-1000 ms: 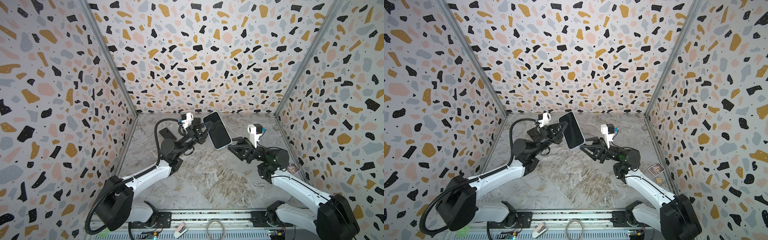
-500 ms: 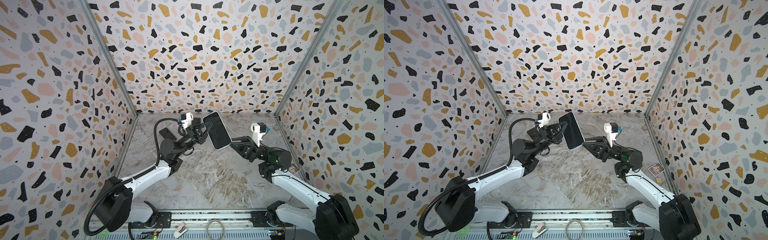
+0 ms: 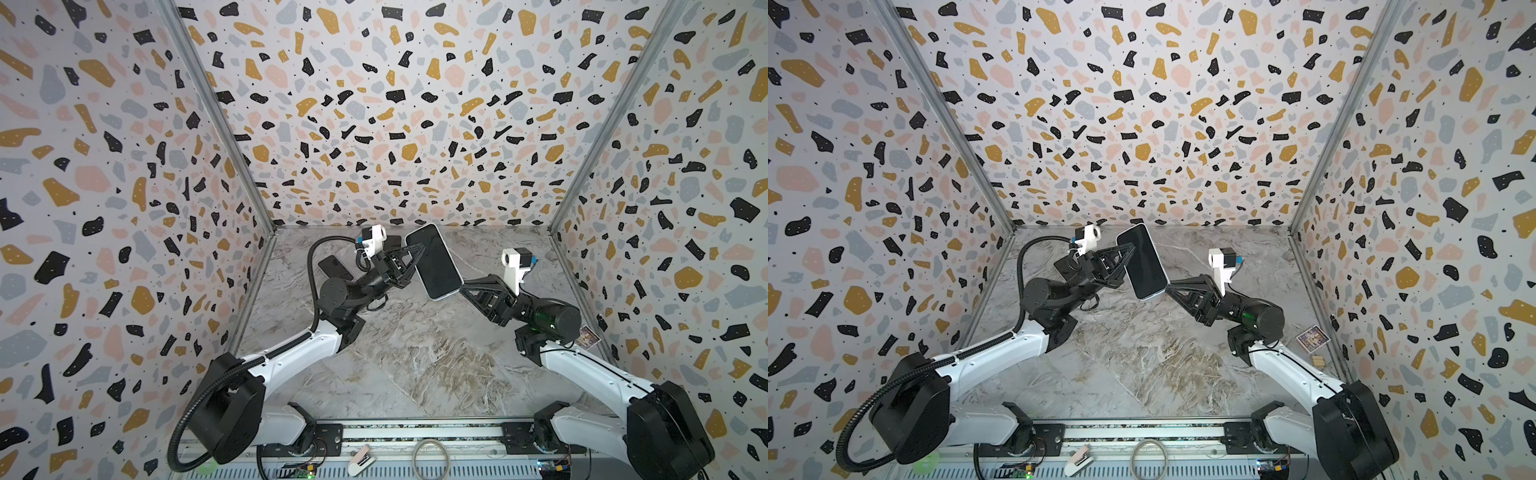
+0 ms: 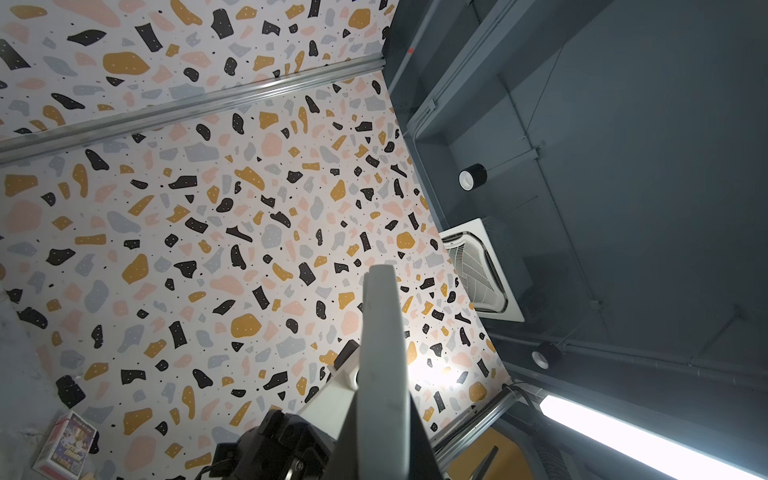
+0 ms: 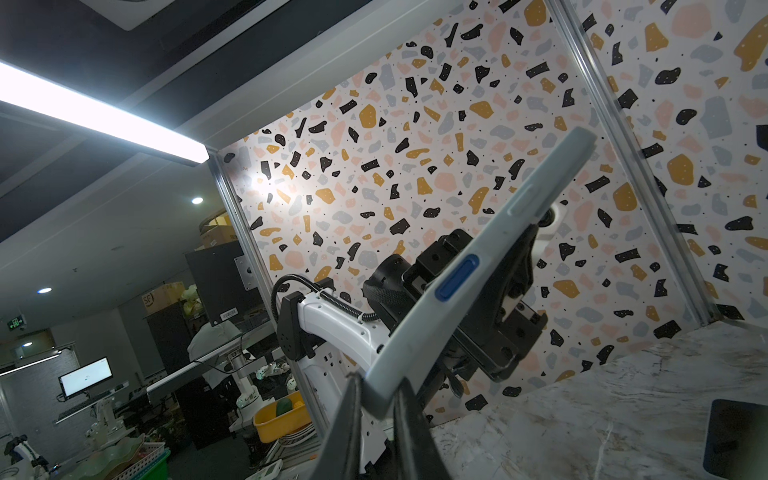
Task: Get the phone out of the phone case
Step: 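Close the right gripper on the phone edge beside the left gripper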
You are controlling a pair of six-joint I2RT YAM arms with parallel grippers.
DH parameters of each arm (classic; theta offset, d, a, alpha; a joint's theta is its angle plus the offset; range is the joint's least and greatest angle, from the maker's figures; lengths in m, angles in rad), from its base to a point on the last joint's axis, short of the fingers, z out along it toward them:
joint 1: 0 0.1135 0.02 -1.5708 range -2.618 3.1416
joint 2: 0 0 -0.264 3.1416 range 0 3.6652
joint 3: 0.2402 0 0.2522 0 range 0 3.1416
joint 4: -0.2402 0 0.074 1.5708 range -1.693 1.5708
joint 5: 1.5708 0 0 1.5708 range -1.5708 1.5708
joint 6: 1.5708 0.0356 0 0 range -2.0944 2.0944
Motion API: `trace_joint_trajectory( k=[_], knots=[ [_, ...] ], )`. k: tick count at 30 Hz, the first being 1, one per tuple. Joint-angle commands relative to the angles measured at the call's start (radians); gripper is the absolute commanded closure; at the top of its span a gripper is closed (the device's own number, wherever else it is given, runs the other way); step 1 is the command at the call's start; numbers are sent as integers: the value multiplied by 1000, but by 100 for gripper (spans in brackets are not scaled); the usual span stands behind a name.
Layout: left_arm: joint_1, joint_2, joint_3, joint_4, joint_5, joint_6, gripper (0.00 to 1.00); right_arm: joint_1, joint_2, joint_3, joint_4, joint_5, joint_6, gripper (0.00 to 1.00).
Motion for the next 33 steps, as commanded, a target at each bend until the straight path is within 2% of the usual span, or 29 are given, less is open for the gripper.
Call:
trace_joint_trajectory(
  k=[1, 11, 19, 20, 22, 24, 28, 33],
  knots=[
    [-9, -26, 53, 110, -4, -53, 100, -2, 11, -5, 104, -4, -7, 94],
    [-24, -42, 69, 96, 7, -41, 100, -2, 74, 10, 140, 4, 9, 95],
    [-27, -44, 53, 80, 11, -22, 100, -5, 74, 22, 86, 6, 3, 94],
    [-26, -46, 50, 74, 11, -18, 100, -7, 62, 11, 74, 8, 3, 90],
    [-20, -57, 51, 17, 13, 17, 100, -11, 31, -12, 54, 15, 4, 73],
    [-11, -83, 61, -111, 11, 97, 100, -23, -30, -33, -60, 28, -28, 60],
    [11, -123, 107, -354, 6, 265, 100, -22, -187, -56, -395, 76, -164, 47],
    [37, -130, 167, -528, 23, 369, 100, -23, -348, -132, -571, 112, -196, 34]
  ],
)
